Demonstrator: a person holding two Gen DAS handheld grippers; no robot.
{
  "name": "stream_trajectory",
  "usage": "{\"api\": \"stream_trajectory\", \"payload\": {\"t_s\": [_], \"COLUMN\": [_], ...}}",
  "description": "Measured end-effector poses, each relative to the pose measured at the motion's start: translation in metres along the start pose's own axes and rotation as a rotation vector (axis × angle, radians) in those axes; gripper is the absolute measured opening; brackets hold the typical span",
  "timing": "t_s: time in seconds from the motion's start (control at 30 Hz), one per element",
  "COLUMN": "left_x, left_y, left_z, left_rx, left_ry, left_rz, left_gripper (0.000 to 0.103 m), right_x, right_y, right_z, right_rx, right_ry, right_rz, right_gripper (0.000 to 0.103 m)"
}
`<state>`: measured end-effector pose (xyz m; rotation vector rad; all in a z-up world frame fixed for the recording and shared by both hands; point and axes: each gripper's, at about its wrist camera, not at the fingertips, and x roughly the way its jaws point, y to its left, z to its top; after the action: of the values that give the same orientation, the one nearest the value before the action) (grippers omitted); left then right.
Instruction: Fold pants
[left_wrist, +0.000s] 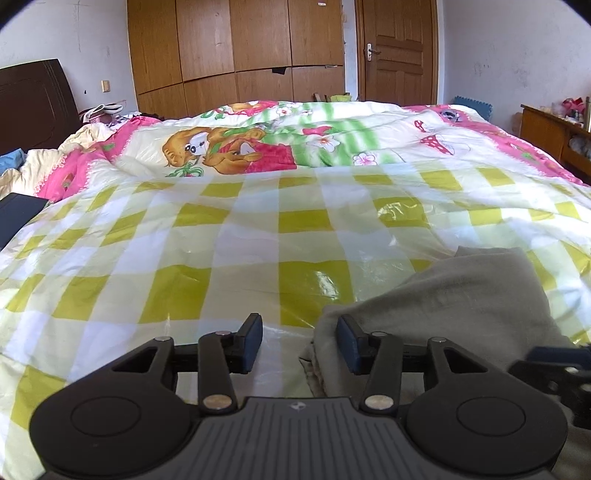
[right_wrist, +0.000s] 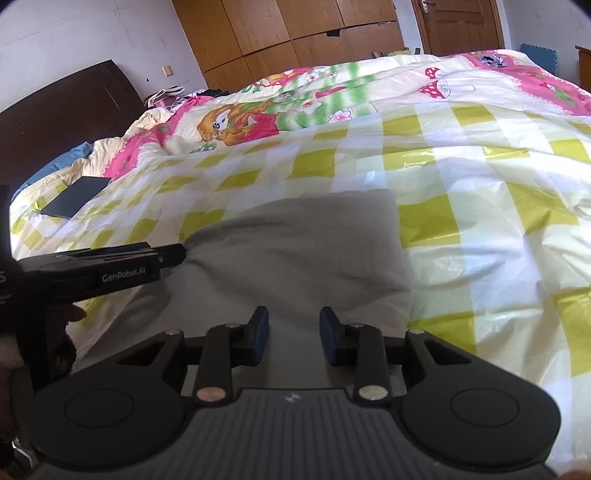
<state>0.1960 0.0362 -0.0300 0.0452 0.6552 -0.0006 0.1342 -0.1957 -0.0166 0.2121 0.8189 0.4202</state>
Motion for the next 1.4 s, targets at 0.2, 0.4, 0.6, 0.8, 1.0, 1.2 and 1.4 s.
{"api": "stream_trajectory", "payload": {"t_s": [0.2,0.4,0.6,0.8,1.0,1.2,1.4], "left_x": [0.01,-0.04,-0.09,-0.101,-0.12,-0.12,-0.134], "left_y": [0.004,0.023,0.022,0.025,0.043,0.038,0.022], "left_z": [0.01,-0.017,-0.06,-0.08,-0.08,-0.082,-0.091], "left_rx": [0.005,-0.027,-0.038,-0.054,-0.079,-0.082,-0.058], "left_ry": [0.072,0.043,0.05,0.09,0.063,0.075,0.086], "left_rz": [0.069,0.115,0.029,0.037,0.034,-0.006,-0.032], "left_gripper": [0.059,0.059,0.059,0.058,0.059,0.059,0.059], "right_x": [-0.023,-0.051,-0.026,-0.03,-0.051,-0.056,-0.083], "right_y": [0.032,0.067,0.097,0.114,0.112,0.101,0.084], "right_z": [-0.029,-0.036,-0.05,-0.049,-0.057,-0.067,-0.066], "right_rx": [-0.114,-0.21,-0.256,-0.207,-0.223,-0.208,-0.125], "right_ry": [0.048,-0.038,0.076,0.056,0.019,0.066,0.01], "right_rz": [-0.028,-0.007,0.038,0.087,0.065,0.041,0.027], "right_gripper": [0.039,0.04,0.042,0.042,0.042,0.044,0.044]}}
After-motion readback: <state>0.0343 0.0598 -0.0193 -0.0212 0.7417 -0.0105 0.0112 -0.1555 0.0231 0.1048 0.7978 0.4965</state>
